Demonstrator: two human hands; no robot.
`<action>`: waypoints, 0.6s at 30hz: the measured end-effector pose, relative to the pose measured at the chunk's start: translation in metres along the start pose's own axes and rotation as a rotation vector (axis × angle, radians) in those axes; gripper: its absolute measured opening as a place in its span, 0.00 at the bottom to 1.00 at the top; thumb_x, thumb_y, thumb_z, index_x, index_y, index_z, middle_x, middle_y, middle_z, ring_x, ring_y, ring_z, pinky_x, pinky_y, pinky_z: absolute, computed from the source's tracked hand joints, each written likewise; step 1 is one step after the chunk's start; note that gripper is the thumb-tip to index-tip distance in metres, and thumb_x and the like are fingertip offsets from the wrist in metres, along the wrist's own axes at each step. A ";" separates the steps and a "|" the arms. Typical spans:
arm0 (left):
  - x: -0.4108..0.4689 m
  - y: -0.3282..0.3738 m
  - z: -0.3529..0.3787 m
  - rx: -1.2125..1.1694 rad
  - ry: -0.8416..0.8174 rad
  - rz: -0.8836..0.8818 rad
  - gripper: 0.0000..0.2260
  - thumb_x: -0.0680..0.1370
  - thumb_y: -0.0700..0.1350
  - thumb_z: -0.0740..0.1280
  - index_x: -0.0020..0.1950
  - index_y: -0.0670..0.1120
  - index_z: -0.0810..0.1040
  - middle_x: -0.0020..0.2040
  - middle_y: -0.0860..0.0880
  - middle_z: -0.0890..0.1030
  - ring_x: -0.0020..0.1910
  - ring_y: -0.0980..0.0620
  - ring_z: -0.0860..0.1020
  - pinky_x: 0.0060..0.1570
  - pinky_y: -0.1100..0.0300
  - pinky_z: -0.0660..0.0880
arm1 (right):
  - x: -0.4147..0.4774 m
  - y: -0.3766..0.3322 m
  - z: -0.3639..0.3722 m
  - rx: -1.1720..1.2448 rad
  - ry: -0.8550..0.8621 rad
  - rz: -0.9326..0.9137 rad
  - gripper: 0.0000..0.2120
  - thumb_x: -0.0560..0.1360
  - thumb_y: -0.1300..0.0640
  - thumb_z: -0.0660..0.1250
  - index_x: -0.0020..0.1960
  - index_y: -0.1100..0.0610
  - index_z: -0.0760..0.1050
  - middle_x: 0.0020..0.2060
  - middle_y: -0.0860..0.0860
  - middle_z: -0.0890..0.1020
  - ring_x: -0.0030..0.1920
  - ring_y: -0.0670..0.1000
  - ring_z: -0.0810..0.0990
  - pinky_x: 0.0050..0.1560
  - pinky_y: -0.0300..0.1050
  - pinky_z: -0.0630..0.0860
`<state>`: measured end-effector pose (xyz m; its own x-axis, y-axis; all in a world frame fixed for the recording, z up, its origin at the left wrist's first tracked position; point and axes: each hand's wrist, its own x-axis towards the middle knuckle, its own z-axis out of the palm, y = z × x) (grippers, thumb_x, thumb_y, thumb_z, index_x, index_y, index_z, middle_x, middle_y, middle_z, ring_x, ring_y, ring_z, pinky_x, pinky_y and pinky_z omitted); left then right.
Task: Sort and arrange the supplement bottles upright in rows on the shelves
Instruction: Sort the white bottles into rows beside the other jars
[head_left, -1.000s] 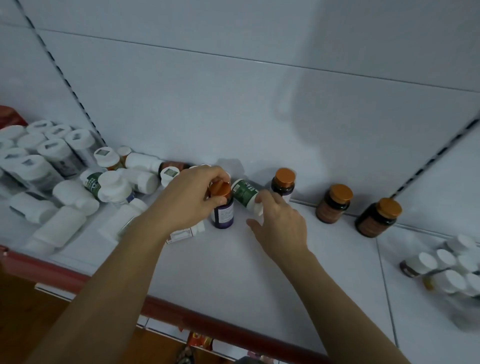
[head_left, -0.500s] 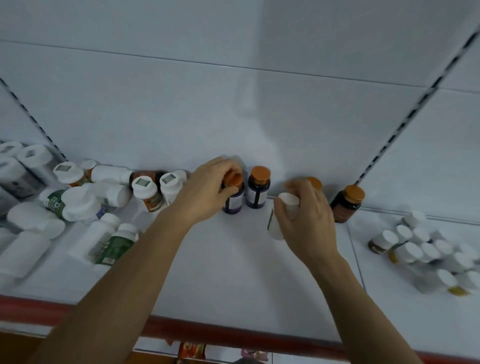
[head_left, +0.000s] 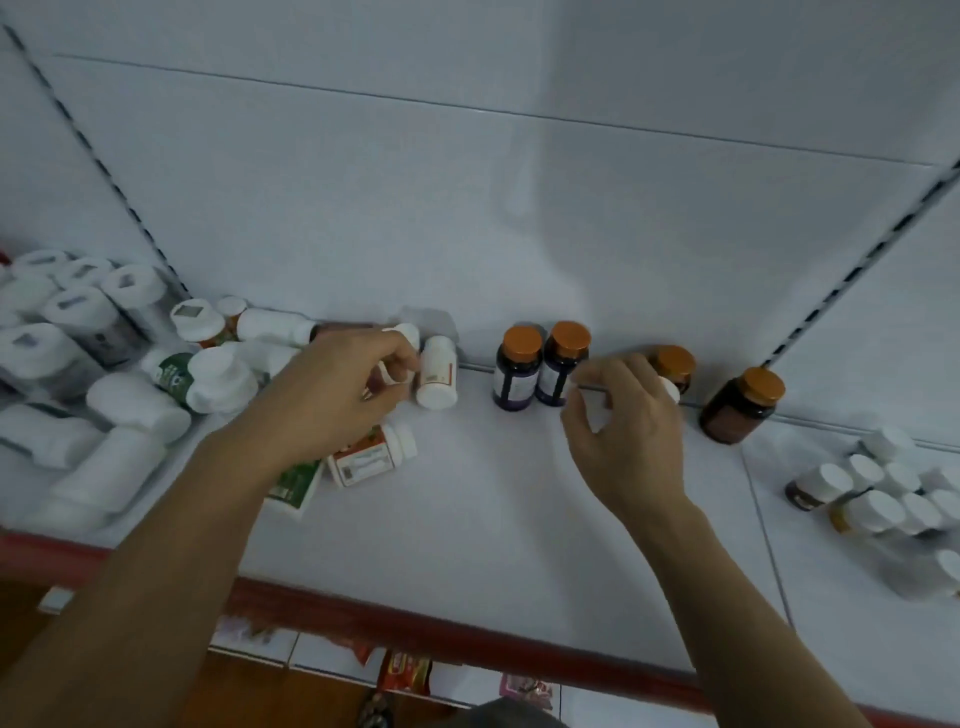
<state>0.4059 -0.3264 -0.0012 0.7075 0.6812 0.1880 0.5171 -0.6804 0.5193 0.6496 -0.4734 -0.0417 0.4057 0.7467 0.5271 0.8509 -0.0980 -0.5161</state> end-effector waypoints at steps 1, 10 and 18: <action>-0.010 -0.008 -0.007 -0.004 -0.025 -0.005 0.09 0.77 0.43 0.73 0.53 0.54 0.80 0.46 0.59 0.81 0.44 0.60 0.80 0.40 0.69 0.76 | 0.000 -0.010 0.012 0.037 -0.052 -0.052 0.06 0.74 0.60 0.72 0.51 0.55 0.78 0.47 0.49 0.79 0.43 0.46 0.75 0.41 0.41 0.74; -0.068 -0.055 -0.016 0.101 -0.115 -0.086 0.21 0.75 0.66 0.67 0.62 0.56 0.77 0.55 0.61 0.79 0.56 0.57 0.74 0.55 0.54 0.74 | 0.018 -0.080 0.107 -0.067 -0.460 -0.095 0.23 0.81 0.46 0.61 0.74 0.51 0.63 0.64 0.58 0.72 0.54 0.62 0.79 0.47 0.53 0.76; -0.060 -0.046 0.020 0.246 -0.158 -0.073 0.17 0.73 0.56 0.70 0.59 0.57 0.69 0.52 0.59 0.77 0.57 0.53 0.70 0.56 0.49 0.66 | 0.040 -0.079 0.125 -0.195 -0.535 0.069 0.19 0.78 0.45 0.64 0.61 0.51 0.60 0.51 0.57 0.80 0.47 0.62 0.80 0.41 0.51 0.74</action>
<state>0.3490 -0.3413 -0.0535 0.7205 0.6933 0.0151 0.6568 -0.6893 0.3059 0.5569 -0.3533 -0.0641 0.2802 0.9583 0.0554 0.8949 -0.2399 -0.3763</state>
